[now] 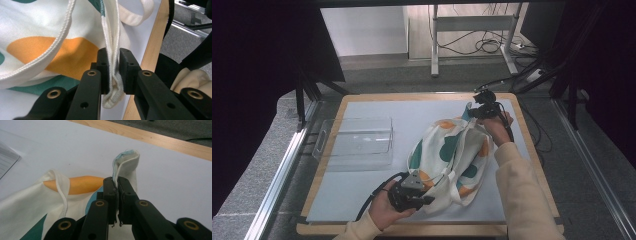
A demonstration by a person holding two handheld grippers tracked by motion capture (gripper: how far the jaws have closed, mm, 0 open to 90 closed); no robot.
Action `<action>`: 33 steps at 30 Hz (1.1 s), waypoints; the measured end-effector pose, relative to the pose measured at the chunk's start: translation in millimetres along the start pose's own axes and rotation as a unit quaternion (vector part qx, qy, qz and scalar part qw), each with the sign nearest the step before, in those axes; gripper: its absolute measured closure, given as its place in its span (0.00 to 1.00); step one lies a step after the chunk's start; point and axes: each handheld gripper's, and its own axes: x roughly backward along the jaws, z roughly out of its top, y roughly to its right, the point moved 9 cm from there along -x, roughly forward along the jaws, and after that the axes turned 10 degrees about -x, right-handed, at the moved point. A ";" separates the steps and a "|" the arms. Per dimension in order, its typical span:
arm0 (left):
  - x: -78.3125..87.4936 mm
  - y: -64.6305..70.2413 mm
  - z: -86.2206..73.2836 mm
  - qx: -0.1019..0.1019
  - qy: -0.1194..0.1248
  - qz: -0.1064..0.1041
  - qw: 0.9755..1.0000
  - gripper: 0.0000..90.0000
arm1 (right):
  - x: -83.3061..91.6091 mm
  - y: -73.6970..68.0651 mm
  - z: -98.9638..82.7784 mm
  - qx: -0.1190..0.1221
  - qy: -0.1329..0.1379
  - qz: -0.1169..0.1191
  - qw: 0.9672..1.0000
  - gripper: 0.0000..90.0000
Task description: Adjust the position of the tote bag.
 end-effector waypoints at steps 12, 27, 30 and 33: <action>16.8 -15.8 -5.6 0.010 -0.003 0.020 1.000 0.90 | 23.0 4.5 0.8 0.001 0.018 0.005 1.000 0.95; 30.6 -43.3 -14.0 0.016 -0.025 0.063 0.998 0.90 | 46.2 16.5 -9.2 -0.017 0.047 0.017 0.999 0.95; 34.0 -52.6 -16.8 0.026 -0.024 0.073 0.997 0.90 | 51.9 18.0 -12.4 -0.018 0.054 0.020 0.998 0.95; 36.8 -62.7 -19.6 0.031 -0.028 0.082 0.996 0.90 | 55.7 19.8 -18.2 -0.018 0.056 0.017 0.998 0.95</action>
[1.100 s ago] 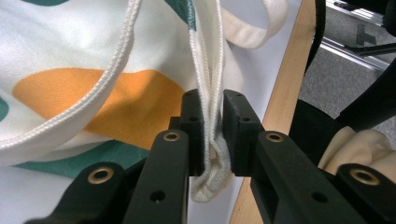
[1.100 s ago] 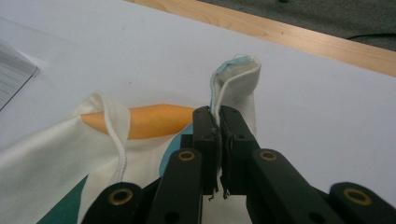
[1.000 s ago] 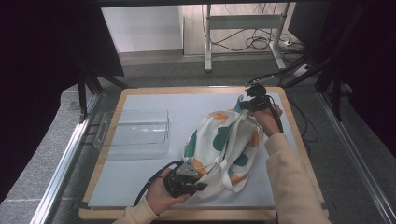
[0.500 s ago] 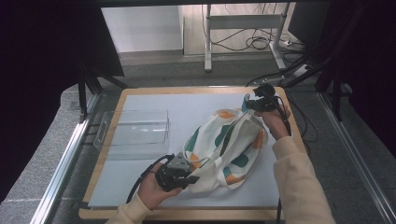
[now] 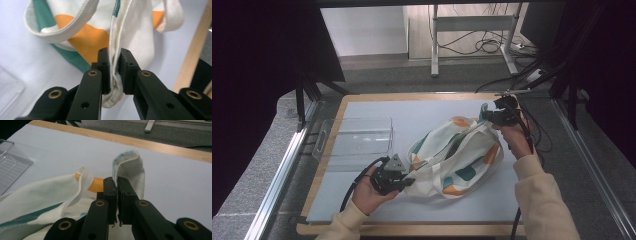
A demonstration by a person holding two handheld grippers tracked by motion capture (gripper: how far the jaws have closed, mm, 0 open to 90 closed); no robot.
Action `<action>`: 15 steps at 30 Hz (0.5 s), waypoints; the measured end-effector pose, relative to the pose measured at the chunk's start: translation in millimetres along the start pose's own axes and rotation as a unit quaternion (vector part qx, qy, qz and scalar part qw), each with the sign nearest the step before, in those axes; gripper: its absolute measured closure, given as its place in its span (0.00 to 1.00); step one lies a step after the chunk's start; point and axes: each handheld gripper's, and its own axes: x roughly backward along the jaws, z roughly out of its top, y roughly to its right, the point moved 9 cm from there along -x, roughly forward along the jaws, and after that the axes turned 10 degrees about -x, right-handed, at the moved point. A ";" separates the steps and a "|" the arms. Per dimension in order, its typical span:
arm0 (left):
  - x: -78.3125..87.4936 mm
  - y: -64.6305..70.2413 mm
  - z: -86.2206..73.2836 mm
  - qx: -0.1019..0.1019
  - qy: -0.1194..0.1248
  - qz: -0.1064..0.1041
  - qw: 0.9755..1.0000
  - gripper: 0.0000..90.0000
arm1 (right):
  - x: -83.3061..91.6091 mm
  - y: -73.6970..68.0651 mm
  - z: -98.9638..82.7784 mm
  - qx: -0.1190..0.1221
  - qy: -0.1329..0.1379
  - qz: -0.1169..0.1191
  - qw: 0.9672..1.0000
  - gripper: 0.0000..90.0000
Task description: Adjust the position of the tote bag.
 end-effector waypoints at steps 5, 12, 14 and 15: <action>3.0 -14.0 0.7 0.003 -0.005 0.016 1.000 0.90 | 5.8 3.8 -6.8 -0.010 0.005 0.000 1.000 0.95; 1.1 -33.4 -1.9 0.009 -0.018 0.035 0.999 0.90 | 23.8 7.9 -24.8 -0.027 0.030 0.012 0.999 0.95; -1.1 -37.6 -1.7 0.009 -0.023 0.039 0.999 0.90 | 27.7 10.3 -33.5 -0.029 0.031 0.011 0.999 0.95; -1.9 -39.6 -1.0 0.008 -0.025 0.043 0.999 0.90 | 29.5 11.6 -37.3 -0.031 0.031 0.011 0.999 0.95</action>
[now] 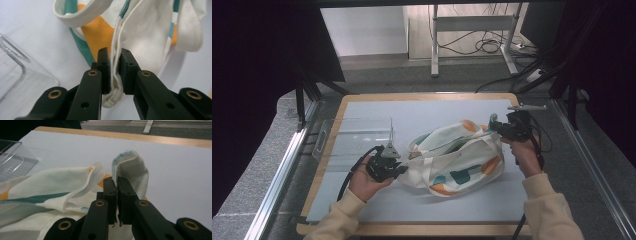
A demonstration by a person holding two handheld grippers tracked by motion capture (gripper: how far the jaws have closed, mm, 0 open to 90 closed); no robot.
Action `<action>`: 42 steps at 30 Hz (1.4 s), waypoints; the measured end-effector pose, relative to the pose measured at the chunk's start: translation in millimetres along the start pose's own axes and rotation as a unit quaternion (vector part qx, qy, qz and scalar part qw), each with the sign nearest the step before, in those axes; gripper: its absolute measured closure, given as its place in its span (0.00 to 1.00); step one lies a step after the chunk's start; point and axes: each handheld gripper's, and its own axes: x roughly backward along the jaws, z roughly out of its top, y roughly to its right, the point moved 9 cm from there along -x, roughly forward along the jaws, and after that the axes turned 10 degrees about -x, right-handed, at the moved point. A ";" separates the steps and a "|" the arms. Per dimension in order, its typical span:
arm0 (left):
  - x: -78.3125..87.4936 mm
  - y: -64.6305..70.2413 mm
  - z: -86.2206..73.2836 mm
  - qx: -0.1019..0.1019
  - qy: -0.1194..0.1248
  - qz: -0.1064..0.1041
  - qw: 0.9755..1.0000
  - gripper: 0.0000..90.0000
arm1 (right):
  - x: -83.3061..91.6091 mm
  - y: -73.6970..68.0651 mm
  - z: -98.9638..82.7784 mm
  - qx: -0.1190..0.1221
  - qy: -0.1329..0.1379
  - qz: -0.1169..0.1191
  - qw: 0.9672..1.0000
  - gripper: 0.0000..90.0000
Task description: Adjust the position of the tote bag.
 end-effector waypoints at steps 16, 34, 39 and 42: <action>-3.9 -32.5 17.9 0.002 -0.005 0.040 0.999 0.89 | 33.1 3.8 -27.2 -0.016 0.023 0.012 1.000 0.95; -15.2 -23.9 12.5 -0.004 -0.011 0.038 0.999 0.87 | 37.3 15.4 -65.2 -0.037 0.027 0.001 0.999 0.95; -12.9 -21.1 12.2 -0.002 -0.004 0.035 0.999 0.84 | 36.2 19.0 -70.6 -0.042 0.025 -0.001 0.999 0.95; -11.9 -20.3 11.5 0.000 0.001 0.036 0.999 0.83 | 37.2 19.4 -72.4 -0.043 0.025 -0.003 0.999 0.95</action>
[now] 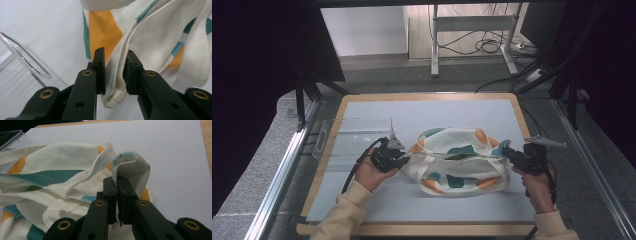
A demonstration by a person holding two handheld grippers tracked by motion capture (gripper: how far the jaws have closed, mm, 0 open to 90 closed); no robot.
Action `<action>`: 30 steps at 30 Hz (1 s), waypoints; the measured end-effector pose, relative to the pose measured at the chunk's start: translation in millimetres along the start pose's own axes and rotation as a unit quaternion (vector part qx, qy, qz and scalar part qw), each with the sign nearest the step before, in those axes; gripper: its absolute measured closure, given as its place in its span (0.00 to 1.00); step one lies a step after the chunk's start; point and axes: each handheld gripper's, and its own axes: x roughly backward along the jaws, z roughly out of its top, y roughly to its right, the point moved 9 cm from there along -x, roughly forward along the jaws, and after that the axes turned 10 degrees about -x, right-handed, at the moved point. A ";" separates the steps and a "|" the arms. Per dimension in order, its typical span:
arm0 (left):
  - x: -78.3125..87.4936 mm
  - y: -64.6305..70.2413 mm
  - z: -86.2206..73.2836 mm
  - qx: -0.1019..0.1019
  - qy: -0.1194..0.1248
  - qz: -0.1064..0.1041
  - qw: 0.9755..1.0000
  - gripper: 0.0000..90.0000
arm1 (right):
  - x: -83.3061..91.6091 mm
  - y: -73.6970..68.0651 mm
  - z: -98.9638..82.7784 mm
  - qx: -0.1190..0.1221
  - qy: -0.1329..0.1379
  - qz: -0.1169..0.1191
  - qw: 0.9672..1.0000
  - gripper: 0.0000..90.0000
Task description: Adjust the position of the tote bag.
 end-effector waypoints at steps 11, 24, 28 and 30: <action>16.6 4.5 3.0 0.008 0.041 -0.024 0.999 0.56 | 1.9 -0.7 5.4 0.005 0.024 -0.021 0.999 0.54; 49.6 10.2 5.2 0.008 0.075 -0.021 0.997 0.39 | 26.6 -24.5 22.7 0.056 0.048 0.003 0.997 0.36; 51.7 9.3 3.7 0.010 0.076 -0.021 0.997 0.39 | 29.3 -42.2 21.8 0.086 0.037 0.026 0.995 0.36; 51.8 9.0 1.5 0.013 0.075 -0.021 0.997 0.39 | 27.9 -51.4 20.6 0.094 0.032 0.039 0.994 0.36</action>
